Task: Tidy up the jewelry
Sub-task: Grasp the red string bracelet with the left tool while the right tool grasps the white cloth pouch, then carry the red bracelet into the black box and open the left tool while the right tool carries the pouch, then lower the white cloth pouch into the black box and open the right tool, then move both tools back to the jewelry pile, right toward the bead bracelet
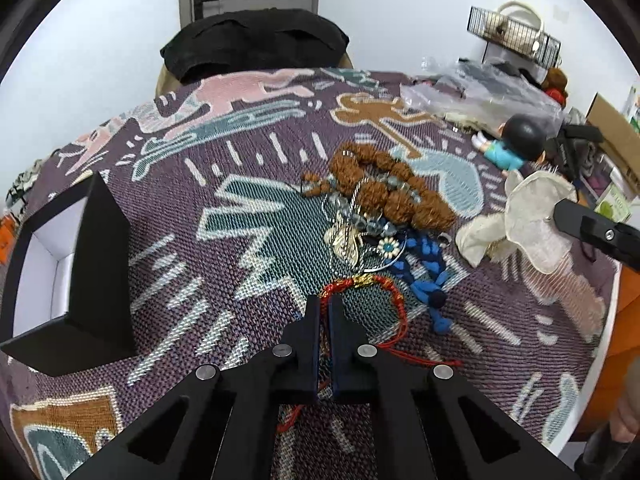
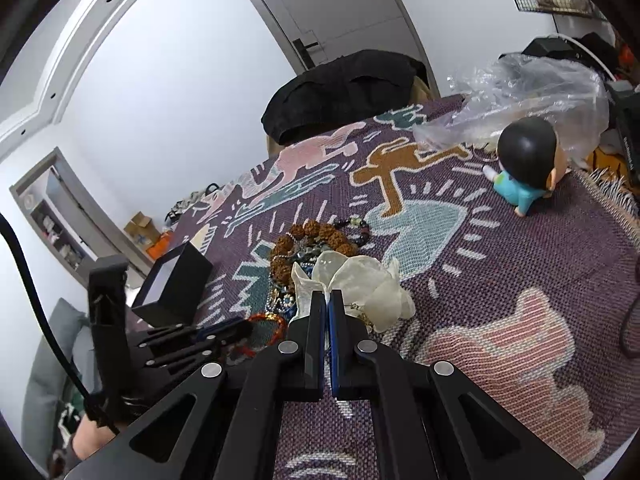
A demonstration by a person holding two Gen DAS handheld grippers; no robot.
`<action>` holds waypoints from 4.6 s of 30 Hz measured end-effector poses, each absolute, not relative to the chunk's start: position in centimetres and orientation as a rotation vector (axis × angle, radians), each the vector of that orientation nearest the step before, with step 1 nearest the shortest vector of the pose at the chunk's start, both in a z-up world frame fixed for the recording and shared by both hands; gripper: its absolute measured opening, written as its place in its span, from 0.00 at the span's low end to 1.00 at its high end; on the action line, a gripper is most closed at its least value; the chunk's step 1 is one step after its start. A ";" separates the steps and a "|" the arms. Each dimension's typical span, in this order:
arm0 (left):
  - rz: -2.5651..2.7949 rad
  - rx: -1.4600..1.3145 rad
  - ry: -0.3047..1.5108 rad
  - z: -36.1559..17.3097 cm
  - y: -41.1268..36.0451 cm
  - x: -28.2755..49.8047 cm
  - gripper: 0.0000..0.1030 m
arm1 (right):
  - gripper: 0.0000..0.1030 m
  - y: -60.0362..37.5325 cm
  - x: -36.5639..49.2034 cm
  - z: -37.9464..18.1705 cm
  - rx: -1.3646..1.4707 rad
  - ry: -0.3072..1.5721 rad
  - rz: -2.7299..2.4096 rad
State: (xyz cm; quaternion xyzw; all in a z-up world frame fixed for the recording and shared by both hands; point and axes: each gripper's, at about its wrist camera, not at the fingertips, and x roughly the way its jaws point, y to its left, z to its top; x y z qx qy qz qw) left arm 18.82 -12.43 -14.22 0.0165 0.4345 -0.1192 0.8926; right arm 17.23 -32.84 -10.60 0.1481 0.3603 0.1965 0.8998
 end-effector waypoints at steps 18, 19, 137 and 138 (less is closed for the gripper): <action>-0.175 -0.057 0.701 -6.5 -6.6 15.8 0.03 | 0.03 -29.7 16.4 -8.1 0.205 0.675 0.325; -0.168 -0.064 0.694 -6.2 -6.1 15.6 0.03 | 0.03 -29.2 16.3 -7.9 0.194 0.672 0.327; -0.211 -0.186 0.649 -6.2 -4.2 17.5 0.74 | 0.62 -31.3 22.7 -12.6 0.383 0.889 0.304; -0.219 -0.184 0.654 -6.3 -4.4 17.6 0.73 | 0.59 -31.5 22.9 -12.9 0.393 0.896 0.304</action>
